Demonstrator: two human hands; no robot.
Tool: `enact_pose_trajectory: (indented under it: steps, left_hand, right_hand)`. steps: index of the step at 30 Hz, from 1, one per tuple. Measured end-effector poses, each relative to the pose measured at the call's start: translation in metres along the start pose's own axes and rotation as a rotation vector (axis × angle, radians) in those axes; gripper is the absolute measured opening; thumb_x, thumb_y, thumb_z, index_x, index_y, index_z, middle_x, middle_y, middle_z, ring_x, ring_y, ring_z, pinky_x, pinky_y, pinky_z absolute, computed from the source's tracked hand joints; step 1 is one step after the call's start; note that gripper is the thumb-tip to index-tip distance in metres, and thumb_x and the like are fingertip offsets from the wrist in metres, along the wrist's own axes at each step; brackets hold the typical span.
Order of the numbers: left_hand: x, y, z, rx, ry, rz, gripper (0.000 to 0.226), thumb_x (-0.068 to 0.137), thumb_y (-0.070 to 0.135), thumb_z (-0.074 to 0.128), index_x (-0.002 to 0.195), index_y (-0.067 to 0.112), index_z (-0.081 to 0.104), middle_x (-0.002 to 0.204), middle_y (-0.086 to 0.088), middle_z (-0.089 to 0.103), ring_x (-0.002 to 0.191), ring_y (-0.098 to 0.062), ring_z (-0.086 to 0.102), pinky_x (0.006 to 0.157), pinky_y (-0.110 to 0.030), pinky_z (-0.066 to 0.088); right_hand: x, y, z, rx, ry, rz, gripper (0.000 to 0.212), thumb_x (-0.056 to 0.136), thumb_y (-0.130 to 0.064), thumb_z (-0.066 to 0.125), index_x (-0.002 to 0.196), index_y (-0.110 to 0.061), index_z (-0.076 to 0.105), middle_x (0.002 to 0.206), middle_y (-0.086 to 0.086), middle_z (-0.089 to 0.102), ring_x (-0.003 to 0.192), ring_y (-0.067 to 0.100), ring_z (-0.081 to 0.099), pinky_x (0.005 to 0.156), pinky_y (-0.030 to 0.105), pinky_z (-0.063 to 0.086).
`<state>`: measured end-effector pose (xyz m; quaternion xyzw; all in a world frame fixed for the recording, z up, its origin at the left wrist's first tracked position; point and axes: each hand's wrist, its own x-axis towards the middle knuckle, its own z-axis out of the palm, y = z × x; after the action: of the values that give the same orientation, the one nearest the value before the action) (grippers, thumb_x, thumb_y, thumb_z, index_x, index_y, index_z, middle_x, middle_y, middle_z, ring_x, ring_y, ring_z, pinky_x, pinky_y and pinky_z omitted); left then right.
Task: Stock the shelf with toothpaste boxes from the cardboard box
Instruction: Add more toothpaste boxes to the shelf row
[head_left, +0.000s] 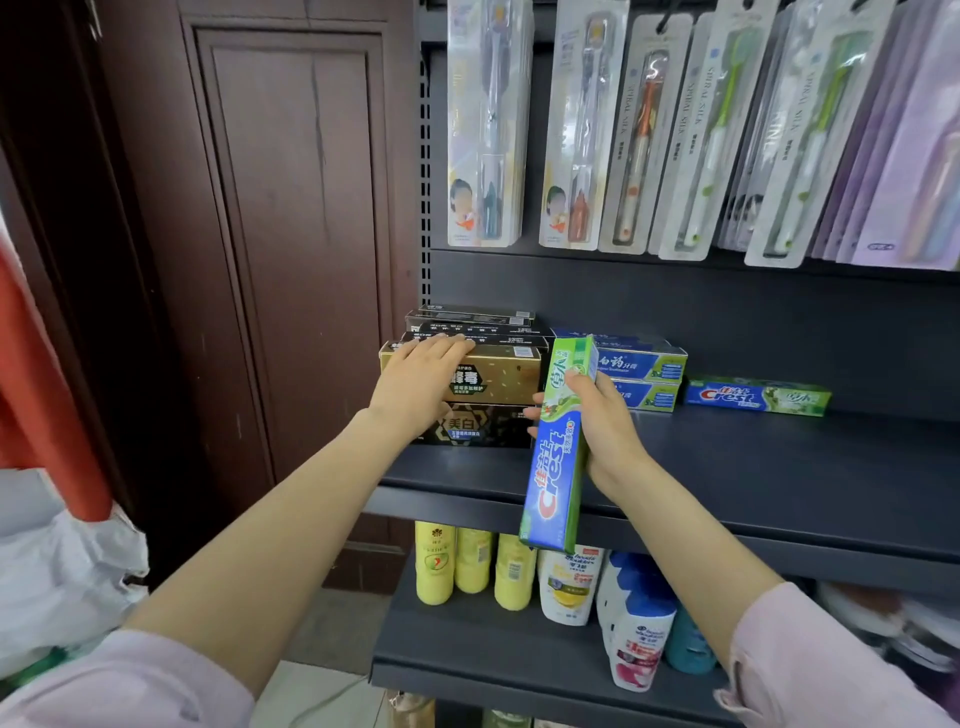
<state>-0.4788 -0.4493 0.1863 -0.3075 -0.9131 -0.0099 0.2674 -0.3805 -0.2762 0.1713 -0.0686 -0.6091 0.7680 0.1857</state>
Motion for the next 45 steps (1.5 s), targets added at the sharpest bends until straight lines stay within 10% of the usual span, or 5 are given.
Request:
enact_pose_trajectory:
  steps: [11,21,26,32,45]
  left_hand:
    - [0.010,0.070,-0.009,-0.479,0.309,0.129,0.040,0.086,0.002,0.053,0.125,0.006,0.054,0.126,-0.009,0.054,0.116,-0.023,0.050,0.098,-0.031,0.041]
    - [0.056,0.154,-0.017,-1.003,-0.421,0.013,0.053,0.081,0.039,0.071,0.123,0.016,0.049,0.106,0.007,0.062,0.094,-0.012,0.062,0.072,-0.016,0.048]
    - [0.081,0.178,-0.003,-0.773,-0.285,0.046,0.061,0.076,0.035,0.076,0.129,0.019,0.050,0.114,-0.004,0.063,0.110,-0.029,0.055,0.094,-0.038,0.043]
    - [0.111,0.207,0.008,-0.614,-0.242,0.115,0.065,0.075,0.035,0.076,0.134,0.023,0.050,0.127,-0.002,0.059,0.116,-0.023,0.052,0.092,-0.036,0.043]
    - [0.197,0.291,0.049,-0.499,-0.270,0.232,0.055,0.083,0.018,0.070,0.132,0.011,0.047,0.126,-0.014,0.051,0.118,-0.029,0.048,0.098,-0.036,0.040]
  right_hand:
    - [-0.003,-0.012,-0.018,0.061,0.044,0.007,0.013,0.096,-0.031,0.049,0.102,-0.020,0.051,0.091,0.004,0.066,0.076,0.013,0.064,0.065,0.025,0.049]
    - [0.022,-0.045,-0.085,0.300,0.221,-0.110,0.015,0.097,-0.021,0.051,0.109,-0.013,0.051,0.093,0.005,0.061,0.077,0.018,0.062,0.077,0.038,0.053]
    - [0.035,-0.051,-0.129,-0.549,0.458,-0.181,0.090,0.085,-0.014,0.068,0.150,-0.019,0.007,0.138,0.014,0.027,0.121,0.025,0.041,0.096,0.029,0.035]
    - [0.047,-0.039,-0.186,-1.541,0.293,-0.406,0.069,0.084,-0.015,0.065,0.145,-0.023,0.032,0.154,0.005,0.020,0.145,0.030,0.004,0.118,0.038,0.014]
    - [0.115,-0.068,-0.292,-1.677,0.287,-0.196,0.058,0.081,-0.018,0.070,0.134,-0.017,0.045,0.131,0.006,0.044,0.118,0.027,0.045,0.093,0.037,0.042]
